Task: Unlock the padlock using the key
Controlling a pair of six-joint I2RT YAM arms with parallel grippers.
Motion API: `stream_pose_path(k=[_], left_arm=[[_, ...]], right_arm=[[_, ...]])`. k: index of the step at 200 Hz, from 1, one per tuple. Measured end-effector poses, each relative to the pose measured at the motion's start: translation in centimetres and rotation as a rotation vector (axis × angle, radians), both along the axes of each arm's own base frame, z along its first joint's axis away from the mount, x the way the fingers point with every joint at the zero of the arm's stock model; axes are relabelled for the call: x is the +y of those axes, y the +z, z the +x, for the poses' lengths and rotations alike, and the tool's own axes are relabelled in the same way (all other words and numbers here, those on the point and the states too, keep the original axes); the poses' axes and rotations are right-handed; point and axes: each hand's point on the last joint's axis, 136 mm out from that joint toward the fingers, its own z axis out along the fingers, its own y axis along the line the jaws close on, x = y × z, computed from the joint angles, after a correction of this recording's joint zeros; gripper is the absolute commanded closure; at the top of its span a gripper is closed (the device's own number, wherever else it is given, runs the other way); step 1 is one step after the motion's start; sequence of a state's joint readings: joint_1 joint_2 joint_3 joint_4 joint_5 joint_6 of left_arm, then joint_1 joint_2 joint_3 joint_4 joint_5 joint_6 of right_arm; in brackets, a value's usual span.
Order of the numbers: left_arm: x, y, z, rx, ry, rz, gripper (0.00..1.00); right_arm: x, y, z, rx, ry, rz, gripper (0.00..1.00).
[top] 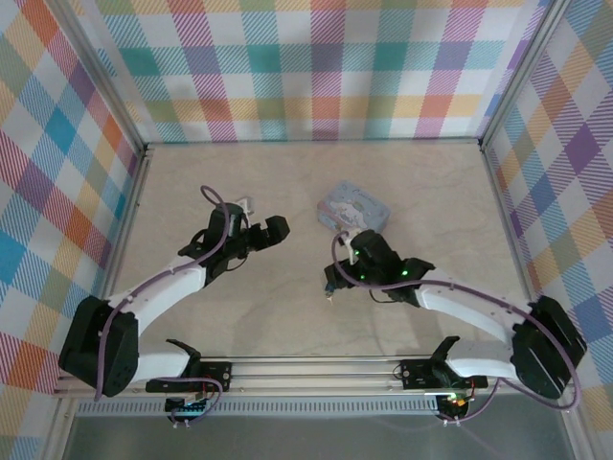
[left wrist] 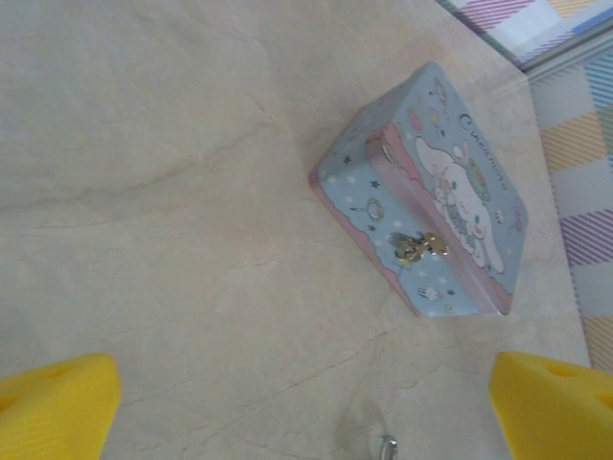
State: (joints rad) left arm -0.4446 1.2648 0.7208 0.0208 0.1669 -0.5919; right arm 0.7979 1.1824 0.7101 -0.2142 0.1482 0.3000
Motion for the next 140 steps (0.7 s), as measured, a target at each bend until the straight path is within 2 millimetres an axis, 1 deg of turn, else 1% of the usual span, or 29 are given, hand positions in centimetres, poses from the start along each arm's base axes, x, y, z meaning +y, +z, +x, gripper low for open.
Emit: stream_pose_path(k=[16,31,51,65,81,99,116,128,140], left_arm=[[1.1,0.4,-0.3,-0.011,0.024,0.055,0.0],[2.2,1.2,-0.2,-0.026,0.05,0.114,0.0],[4.0,2.7,0.1,-0.051,0.094,0.195,0.0],[5.5,3.7,0.5,-0.068,0.131,0.266,0.0],[7.4,4.2,0.9,-0.084,0.18,0.356,0.0],[10.3,4.1,1.4,-0.102,0.248,0.468,0.0],[13.2,3.5,1.7,-0.126,0.317,0.563,0.0],[15.2,2.4,1.7,-0.121,0.353,0.608,0.0],[17.2,1.1,1.6,-0.105,0.389,0.643,0.0]], right_arm=[[-1.9,2.2,1.2,-0.038,-0.08,0.031,0.0],[-4.6,3.7,2.4,-0.064,-0.178,0.051,0.0],[-8.7,4.4,3.8,-0.089,-0.326,0.031,0.0],[-11.9,4.5,4.6,-0.101,-0.449,-0.006,0.0],[-15.4,4.5,5.4,-0.118,-0.582,-0.059,0.0],[-19.1,4.9,6.1,-0.178,-0.732,-0.128,0.0],[-21.8,5.1,6.2,-0.252,-0.836,-0.192,0.0],[-23.5,4.4,6.3,-0.297,-0.886,-0.247,0.0],[-24.7,2.7,6.2,-0.312,-0.913,-0.307,0.0]])
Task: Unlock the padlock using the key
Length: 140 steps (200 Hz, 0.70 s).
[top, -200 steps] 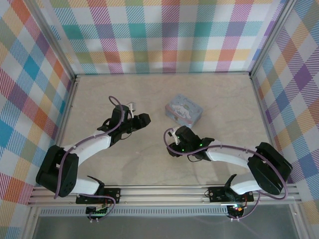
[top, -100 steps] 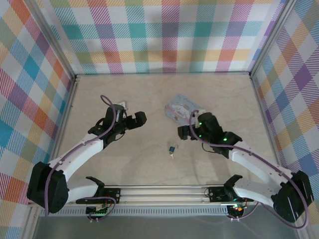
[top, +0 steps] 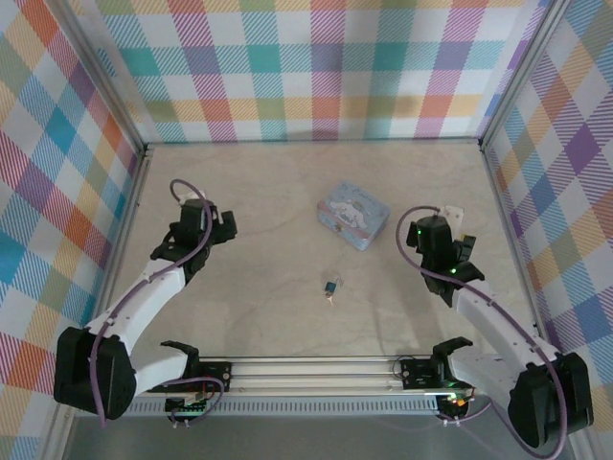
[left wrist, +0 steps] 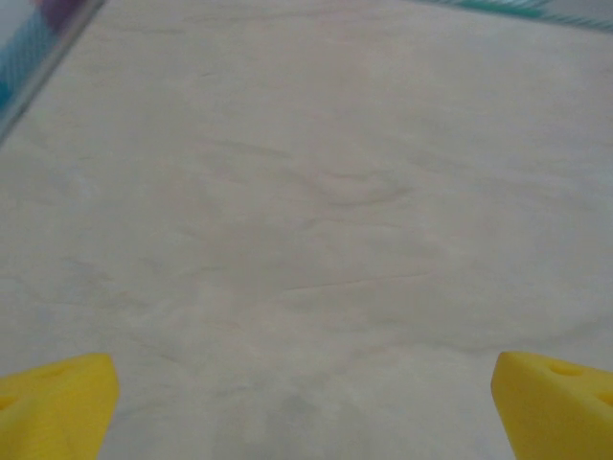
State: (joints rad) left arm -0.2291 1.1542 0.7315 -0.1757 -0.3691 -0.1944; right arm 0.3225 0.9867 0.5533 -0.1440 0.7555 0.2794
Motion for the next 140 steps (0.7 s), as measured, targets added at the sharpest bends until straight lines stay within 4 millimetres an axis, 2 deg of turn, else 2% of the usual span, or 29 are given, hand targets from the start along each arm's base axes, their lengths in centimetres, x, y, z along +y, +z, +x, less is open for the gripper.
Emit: stream_pose_path(k=[20,49,62,80,112,140], left_arm=[[2.3,-2.0,0.3,0.01,0.05,0.028,0.0],[3.4,-5.4,2.0,0.008,0.066,0.037,0.0],[3.4,-6.9,2.4,0.01,0.055,0.044,0.0],[3.1,-8.8,2.6,0.011,0.029,0.051,0.0],[2.5,-9.0,3.3,-0.095,-0.02,0.054,0.0],[2.3,-11.0,3.1,-0.092,-0.049,0.058,0.0]], right_arm=[[-1.3,-3.2,-0.2,0.029,-0.027,-0.072,0.0],[-2.2,-6.8,0.2,0.056,-0.022,-0.12,0.01],[-1.9,-7.2,1.1,0.038,0.009,-0.123,0.0],[-1.1,-6.5,2.8,-0.04,0.063,-0.101,0.0],[-0.3,-5.5,5.4,-0.162,0.16,-0.029,0.0],[0.2,-8.3,6.8,-0.121,0.244,0.028,0.0]])
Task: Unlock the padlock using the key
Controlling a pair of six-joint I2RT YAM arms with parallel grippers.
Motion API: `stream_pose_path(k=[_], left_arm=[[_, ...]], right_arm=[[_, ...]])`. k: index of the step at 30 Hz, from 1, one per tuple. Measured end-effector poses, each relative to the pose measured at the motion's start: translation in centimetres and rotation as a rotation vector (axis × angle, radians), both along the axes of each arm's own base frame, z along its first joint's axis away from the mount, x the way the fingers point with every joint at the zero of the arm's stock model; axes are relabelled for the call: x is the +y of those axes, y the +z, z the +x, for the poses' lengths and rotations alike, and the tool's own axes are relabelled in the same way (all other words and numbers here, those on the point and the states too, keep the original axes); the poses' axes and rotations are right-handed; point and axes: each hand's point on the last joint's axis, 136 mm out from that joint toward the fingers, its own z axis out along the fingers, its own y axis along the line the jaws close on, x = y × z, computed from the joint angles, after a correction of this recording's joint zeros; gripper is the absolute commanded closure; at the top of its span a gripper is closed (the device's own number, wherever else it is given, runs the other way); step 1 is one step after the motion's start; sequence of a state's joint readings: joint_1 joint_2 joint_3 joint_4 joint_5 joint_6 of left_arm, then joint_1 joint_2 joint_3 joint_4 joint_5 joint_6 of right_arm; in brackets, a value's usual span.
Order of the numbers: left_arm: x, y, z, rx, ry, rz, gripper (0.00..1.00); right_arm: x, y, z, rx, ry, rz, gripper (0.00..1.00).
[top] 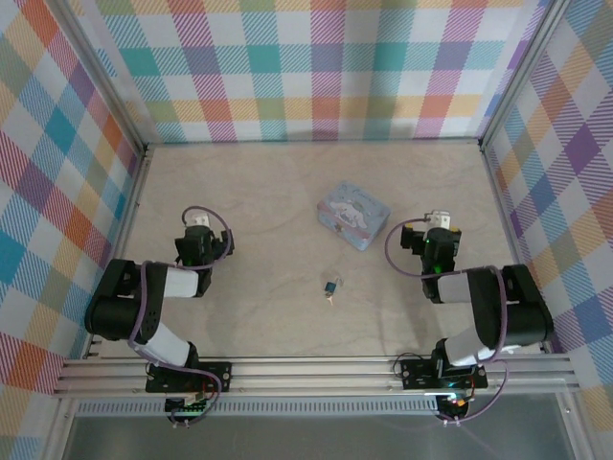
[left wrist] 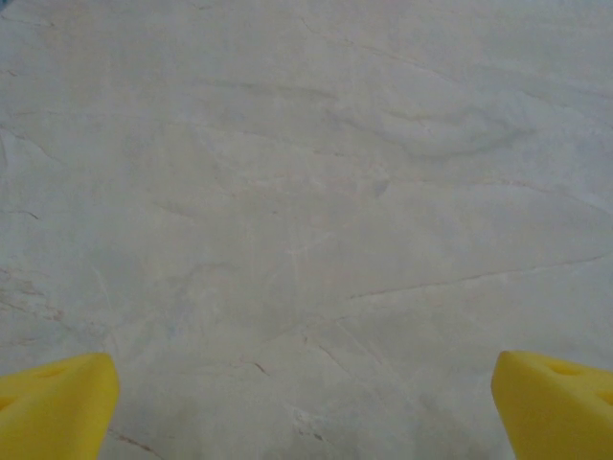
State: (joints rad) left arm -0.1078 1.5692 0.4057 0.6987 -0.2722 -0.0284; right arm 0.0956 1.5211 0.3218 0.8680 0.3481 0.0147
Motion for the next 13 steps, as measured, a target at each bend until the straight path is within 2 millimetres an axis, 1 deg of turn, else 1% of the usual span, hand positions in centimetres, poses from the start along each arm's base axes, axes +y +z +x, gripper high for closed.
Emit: stream_pose_path(k=[1,2,4,6,10,13], left_arm=[[0.0,0.1,0.0,-0.008,-0.002,-0.002,0.0],[-0.1,0.4,0.2,-0.023,-0.003,-0.003,0.0],[-0.1,1.1,0.6,-0.057,-0.004,-0.005,0.0],[-0.1,1.5,0.8,-0.072,-0.004,-0.006,0.0],[-0.2,1.9,1.0,-0.091,-0.005,-0.006,0.0],[-0.2,2.0,1.0,-0.094,-0.007,-0.003,0.0]], right_arm=[[-0.1,-0.6,0.2,0.025,0.006,0.01,0.0],[-0.1,-0.6,0.4,0.024,0.011,0.018,0.0],[0.0,-0.1,0.7,0.009,0.024,0.027,0.0],[0.3,0.2,1.0,-0.003,0.041,0.035,0.0],[0.9,0.4,1.3,-0.005,0.077,0.056,0.0],[0.6,0.7,1.7,-0.013,0.088,0.074,0.0]])
